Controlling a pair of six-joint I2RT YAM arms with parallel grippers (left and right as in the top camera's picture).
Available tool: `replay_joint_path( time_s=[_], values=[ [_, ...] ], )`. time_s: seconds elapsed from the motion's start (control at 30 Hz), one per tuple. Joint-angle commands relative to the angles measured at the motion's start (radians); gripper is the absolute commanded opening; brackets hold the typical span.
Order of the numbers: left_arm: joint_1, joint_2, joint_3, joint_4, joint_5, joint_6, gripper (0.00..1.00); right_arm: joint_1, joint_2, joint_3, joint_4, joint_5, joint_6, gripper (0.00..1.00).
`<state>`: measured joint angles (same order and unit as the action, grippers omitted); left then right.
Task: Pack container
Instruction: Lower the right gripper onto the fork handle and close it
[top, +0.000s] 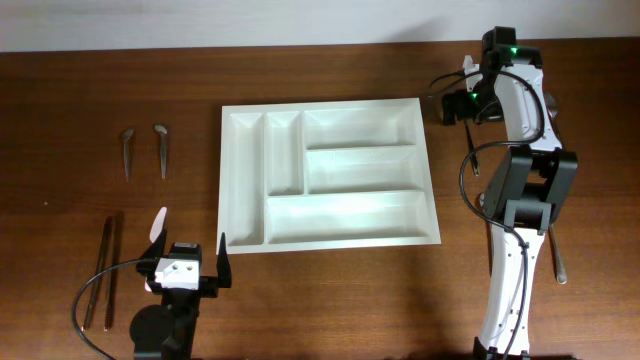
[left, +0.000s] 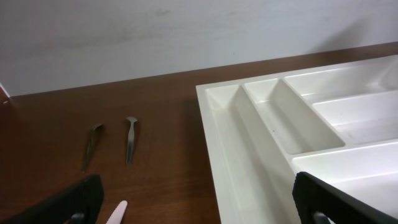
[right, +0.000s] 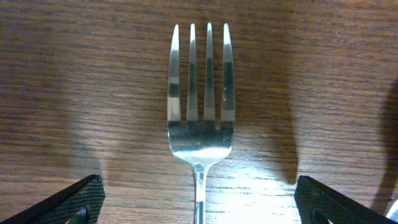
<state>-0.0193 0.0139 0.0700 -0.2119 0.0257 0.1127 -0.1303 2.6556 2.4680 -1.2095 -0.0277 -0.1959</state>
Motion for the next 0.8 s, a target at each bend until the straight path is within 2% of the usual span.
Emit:
replay_joint_path(
  time_s=[0.0,0.77],
  values=[
    [0.005,-0.008,-0.007,0.003,0.004,0.016,0.99,0.005,0.022,0.008,0.003,-0.006,-0.011,0.99],
    [0.005,-0.008,-0.007,0.004,0.004,0.016,0.99,0.005,0.035,-0.01,0.023,-0.006,-0.013,0.99]
  ],
)
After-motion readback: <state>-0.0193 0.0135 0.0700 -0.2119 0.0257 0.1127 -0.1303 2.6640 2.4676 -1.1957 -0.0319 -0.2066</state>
